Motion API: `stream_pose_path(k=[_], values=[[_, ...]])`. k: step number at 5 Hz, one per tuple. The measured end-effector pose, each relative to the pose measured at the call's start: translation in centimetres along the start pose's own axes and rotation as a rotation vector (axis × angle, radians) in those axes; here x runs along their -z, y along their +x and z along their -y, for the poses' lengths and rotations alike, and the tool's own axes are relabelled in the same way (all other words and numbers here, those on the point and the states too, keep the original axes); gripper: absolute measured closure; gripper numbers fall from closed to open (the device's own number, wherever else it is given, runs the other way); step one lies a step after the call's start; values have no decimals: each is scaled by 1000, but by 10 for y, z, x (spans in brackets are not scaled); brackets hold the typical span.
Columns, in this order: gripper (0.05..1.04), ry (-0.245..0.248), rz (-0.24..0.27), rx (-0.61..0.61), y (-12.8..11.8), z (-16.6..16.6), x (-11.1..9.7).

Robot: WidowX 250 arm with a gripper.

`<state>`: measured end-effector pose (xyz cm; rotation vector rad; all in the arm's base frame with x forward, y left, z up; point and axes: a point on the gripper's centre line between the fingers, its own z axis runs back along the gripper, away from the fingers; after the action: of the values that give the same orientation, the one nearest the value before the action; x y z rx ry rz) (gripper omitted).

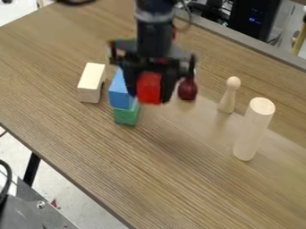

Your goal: Put the red block on top of the blue rectangle

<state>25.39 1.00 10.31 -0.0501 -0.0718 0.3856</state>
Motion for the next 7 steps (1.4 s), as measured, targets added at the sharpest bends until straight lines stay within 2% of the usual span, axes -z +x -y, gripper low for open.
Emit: stream_pose_path(k=[1,2,4,7], values=[[486,1,13,-20,15,-4,-7],[486,45,13,-11,22,-9,4],[486,84,32,-4,31,-14,12],[486,90,64,-52,40,-29,11]])
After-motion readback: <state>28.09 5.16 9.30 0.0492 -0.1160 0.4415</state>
